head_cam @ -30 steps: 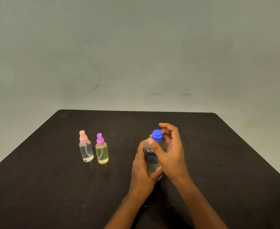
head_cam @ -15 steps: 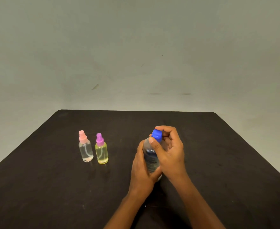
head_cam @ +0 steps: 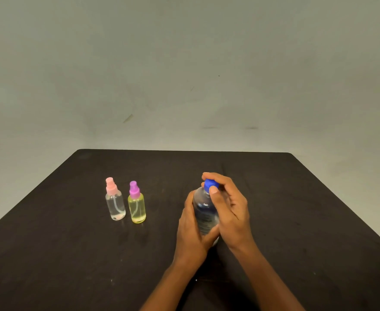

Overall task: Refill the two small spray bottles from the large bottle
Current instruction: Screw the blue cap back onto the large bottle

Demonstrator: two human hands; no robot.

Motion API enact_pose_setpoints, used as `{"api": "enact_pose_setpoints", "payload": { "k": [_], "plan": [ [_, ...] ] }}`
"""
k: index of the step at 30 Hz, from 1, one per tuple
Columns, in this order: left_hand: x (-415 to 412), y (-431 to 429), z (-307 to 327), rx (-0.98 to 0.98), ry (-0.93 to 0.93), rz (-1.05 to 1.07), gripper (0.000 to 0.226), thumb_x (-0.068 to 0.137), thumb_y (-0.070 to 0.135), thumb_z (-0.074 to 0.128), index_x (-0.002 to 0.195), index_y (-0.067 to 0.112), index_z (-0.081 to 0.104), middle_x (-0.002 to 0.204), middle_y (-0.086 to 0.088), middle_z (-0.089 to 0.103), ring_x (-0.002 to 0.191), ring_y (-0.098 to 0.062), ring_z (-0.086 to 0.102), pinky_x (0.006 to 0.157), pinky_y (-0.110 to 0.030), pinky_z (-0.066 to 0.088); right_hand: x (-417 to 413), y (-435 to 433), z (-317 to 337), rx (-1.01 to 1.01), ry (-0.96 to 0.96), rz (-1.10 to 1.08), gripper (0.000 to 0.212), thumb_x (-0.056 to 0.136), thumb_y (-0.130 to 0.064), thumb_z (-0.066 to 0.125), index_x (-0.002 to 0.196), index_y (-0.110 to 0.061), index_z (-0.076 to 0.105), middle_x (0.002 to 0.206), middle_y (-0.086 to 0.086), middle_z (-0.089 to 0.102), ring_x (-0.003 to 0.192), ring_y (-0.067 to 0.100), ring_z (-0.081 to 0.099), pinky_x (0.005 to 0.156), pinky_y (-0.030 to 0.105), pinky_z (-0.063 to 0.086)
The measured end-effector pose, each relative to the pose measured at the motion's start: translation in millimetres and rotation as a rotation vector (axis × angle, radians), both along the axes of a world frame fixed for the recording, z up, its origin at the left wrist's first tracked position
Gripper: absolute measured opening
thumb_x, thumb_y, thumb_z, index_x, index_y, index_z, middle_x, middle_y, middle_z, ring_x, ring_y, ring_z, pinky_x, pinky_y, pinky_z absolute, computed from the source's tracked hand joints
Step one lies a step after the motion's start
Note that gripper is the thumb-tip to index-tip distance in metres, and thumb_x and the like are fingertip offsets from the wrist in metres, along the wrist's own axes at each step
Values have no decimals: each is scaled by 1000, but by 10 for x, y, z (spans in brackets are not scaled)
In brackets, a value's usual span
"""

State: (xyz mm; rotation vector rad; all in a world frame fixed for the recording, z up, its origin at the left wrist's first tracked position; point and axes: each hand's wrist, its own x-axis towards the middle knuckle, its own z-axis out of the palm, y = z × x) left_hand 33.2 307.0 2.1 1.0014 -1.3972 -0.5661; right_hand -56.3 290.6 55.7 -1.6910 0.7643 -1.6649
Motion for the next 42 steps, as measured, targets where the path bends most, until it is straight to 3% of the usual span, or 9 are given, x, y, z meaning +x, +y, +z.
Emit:
{"api": "enact_pose_setpoints", "payload": {
  "k": [5,10,13,17,24,31,35,38,42],
  "plan": [
    [-5,8,29,-4,8,1,74,72,27,73,128,56,34,120,21,57,108,-6,60,83,-15,48,18,-28,23,55,-58,-42,18,83,-14,67,101,-20,64,99,2,66,96,24,65,84,41,55],
    [7,-10,1,0,-9,4,77,71,27,73,128,57,32,116,17,59,104,-11,62,82,-23,51,83,-46,51,92,-15,-167,32,74,-17,80,96,-27,58,97,0,60,90,16,63,79,29,54],
    [8,-11,-17,9,-21,8,77,69,29,71,127,59,31,113,15,60,101,-11,63,80,-26,53,95,-15,42,116,-6,-168,43,73,-28,80,106,-30,53,101,-5,57,94,16,62,81,27,53],
    [-1,-2,6,-15,-9,9,74,72,33,73,131,53,33,122,18,57,108,-9,60,84,-17,48,16,9,6,109,-63,19,44,87,-28,58,130,-26,49,126,-4,55,110,23,60,90,36,51],
    [0,-9,14,-12,7,4,70,74,32,74,131,50,36,122,18,56,110,-9,59,83,-15,48,-11,-34,-29,100,-154,75,27,84,-13,63,111,-16,63,108,3,68,103,23,65,83,27,52],
    [10,-23,-17,-1,-20,28,75,71,26,73,128,56,33,118,22,56,106,-5,60,80,-14,48,83,-41,-5,105,-96,-131,37,70,-24,78,98,-31,54,94,-9,60,92,21,64,81,38,55],
    [12,-19,-20,-1,-24,9,74,71,26,72,129,52,34,117,16,59,105,-11,62,82,-26,52,88,4,2,80,-15,-98,56,74,-36,73,123,-34,46,109,-14,55,102,19,61,85,28,52],
    [3,-9,4,-18,-8,8,74,71,29,73,130,51,34,122,16,57,108,-12,61,83,-20,50,36,12,16,66,-16,8,40,89,-26,56,128,-25,52,122,-8,59,113,18,58,92,28,49],
    [0,-10,4,-12,-4,10,73,71,27,72,129,53,35,119,17,58,106,-11,61,82,-18,50,12,8,28,94,-20,18,24,89,-21,55,113,-18,59,107,1,67,105,20,63,88,32,52]
  ]
}}
